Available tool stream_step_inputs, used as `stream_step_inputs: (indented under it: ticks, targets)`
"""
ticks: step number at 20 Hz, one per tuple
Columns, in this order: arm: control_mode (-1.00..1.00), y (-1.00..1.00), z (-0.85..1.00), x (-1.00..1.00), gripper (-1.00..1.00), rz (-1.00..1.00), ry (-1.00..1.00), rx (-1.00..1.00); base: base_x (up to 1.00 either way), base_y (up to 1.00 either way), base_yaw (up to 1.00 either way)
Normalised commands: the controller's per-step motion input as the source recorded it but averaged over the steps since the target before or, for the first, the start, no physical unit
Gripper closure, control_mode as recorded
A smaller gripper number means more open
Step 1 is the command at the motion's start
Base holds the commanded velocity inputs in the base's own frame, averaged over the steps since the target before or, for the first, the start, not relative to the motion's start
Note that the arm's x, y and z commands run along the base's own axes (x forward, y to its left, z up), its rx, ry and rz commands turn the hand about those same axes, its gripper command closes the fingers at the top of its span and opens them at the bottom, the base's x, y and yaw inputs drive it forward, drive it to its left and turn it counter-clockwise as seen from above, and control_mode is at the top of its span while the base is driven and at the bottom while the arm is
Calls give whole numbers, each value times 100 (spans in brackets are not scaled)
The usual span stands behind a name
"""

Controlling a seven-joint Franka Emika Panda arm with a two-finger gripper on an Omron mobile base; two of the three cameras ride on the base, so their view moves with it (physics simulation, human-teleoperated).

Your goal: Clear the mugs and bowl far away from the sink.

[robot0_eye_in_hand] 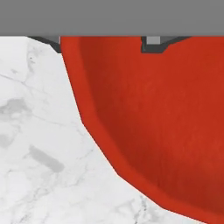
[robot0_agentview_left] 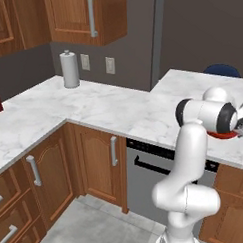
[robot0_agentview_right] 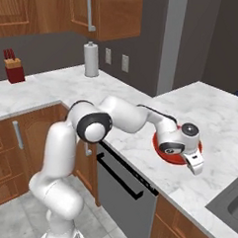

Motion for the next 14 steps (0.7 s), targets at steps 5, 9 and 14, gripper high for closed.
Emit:
stream_step_inputs:
  ticks: [5,9,14]
  targets:
    - [-100,16,95,-2,100,-25,-19,2,0,0,0]
    - [-100,2,100,-34,100,-36,-30,0,0,0,0]
    - [-100,0,80,-59,100,-58,-20,0,0,0,0]
